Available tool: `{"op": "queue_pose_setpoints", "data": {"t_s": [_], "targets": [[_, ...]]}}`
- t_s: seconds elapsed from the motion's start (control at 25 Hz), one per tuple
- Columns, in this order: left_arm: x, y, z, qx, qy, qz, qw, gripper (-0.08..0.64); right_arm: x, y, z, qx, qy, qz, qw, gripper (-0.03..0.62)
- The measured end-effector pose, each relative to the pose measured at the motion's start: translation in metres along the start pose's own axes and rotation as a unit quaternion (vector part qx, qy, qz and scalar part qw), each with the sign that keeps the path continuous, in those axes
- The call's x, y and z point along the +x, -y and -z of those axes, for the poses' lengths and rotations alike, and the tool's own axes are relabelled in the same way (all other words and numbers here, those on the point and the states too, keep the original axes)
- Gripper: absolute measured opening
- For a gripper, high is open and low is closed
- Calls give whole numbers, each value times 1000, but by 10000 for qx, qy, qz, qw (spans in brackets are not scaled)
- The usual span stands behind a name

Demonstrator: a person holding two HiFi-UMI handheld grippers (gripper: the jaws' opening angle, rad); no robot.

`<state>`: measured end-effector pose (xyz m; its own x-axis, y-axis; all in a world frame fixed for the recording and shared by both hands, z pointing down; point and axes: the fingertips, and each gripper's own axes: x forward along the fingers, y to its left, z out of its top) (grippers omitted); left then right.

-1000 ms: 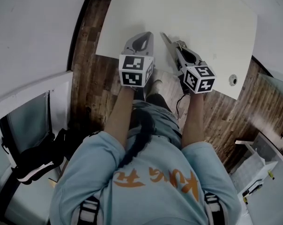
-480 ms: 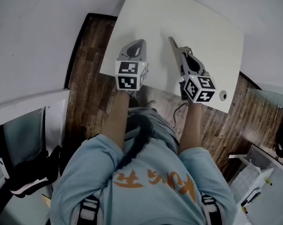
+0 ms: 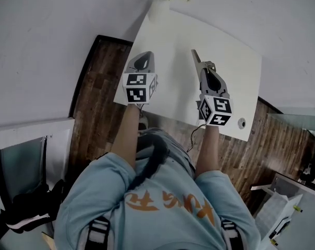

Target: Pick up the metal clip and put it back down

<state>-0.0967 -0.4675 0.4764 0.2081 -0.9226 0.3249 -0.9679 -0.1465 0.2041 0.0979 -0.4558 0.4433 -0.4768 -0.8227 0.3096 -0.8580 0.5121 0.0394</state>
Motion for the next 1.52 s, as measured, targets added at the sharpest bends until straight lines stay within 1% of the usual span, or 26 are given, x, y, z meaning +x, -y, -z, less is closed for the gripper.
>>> {"op": "queue_pose_setpoints", "data": {"t_s": [0.08, 0.24, 0.48, 0.68, 0.8, 0.96, 1.16, 1.2, 1.4, 1.52], "targets": [[4, -6, -4, 53, 13, 4, 10000, 17, 5, -1, -3, 26, 7, 23, 10000, 37], [15, -6, -15, 156, 80, 158, 9997, 17, 27, 1, -8, 171, 41, 52, 9998, 37], [40, -2, -25, 498, 97, 445, 9977, 17, 66, 8, -11, 246, -2, 104, 9996, 37], [72, -6, -36, 713, 118, 639, 9953, 17, 102, 24, -13, 343, -21, 220, 9992, 37], [91, -5, -40, 892, 79, 763, 9931, 17, 120, 35, -14, 541, -5, 219, 9983, 37], [116, -5, -39, 1089, -6, 952, 9895, 17, 147, 42, -8, 690, -85, 160, 9975, 37], [144, -2, -26, 1099, -255, 1152, 9869, 17, 194, 46, 16, 609, -417, -34, 9973, 37], [150, -1, -21, 1090, -299, 1188, 9865, 17, 203, 48, 21, 651, -462, -62, 9968, 37], [173, -10, 0, 991, -520, 1210, 9863, 17, 246, 53, 40, 1140, -507, -141, 9921, 37], [185, -14, 9, 899, -592, 1211, 9868, 17, 262, 65, 53, 1732, -466, -4, 9838, 38]]}}
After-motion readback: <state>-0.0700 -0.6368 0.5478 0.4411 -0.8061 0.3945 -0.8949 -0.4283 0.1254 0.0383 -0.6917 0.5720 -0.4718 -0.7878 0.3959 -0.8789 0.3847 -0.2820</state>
